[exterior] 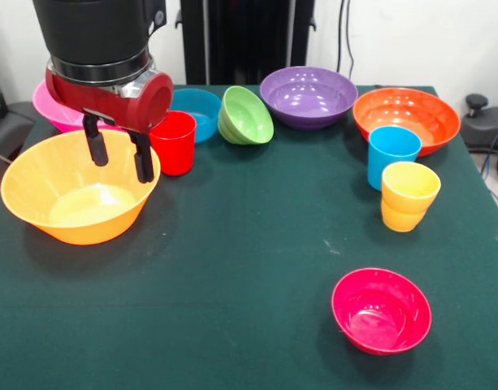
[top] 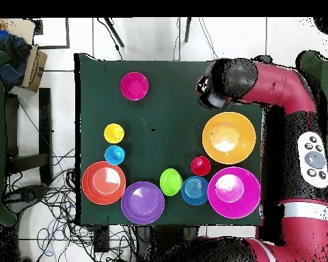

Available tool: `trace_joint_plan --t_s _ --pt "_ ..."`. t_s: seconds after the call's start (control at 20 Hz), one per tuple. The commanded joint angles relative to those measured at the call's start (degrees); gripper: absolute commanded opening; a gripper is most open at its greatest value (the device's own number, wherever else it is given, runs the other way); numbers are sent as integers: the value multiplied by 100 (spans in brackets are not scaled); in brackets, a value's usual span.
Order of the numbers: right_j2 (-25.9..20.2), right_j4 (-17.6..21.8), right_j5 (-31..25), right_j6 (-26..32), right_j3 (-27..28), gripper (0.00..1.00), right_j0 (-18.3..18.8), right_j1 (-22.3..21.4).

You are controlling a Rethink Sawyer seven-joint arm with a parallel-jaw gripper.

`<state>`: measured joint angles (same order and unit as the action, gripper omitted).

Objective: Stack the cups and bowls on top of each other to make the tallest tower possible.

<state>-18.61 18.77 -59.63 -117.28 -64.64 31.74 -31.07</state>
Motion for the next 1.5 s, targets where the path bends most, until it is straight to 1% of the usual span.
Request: trace_joint_plan --t_s 0.05,0.45,0.6,0.9,1.1,1.5 --pt "-440 532 272 1780 -517 100 -50 241" --pt "-423 897 56 2009 -295 100 -149 195" --pt "-421 996 52 1990 -298 100 -170 180" --pt "-456 1068 16 1974 -276 100 -186 174" --pt "-458 1212 -17 2110 -187 100 -250 148" --pt "-454 1237 -70 2084 -95 100 -311 207"
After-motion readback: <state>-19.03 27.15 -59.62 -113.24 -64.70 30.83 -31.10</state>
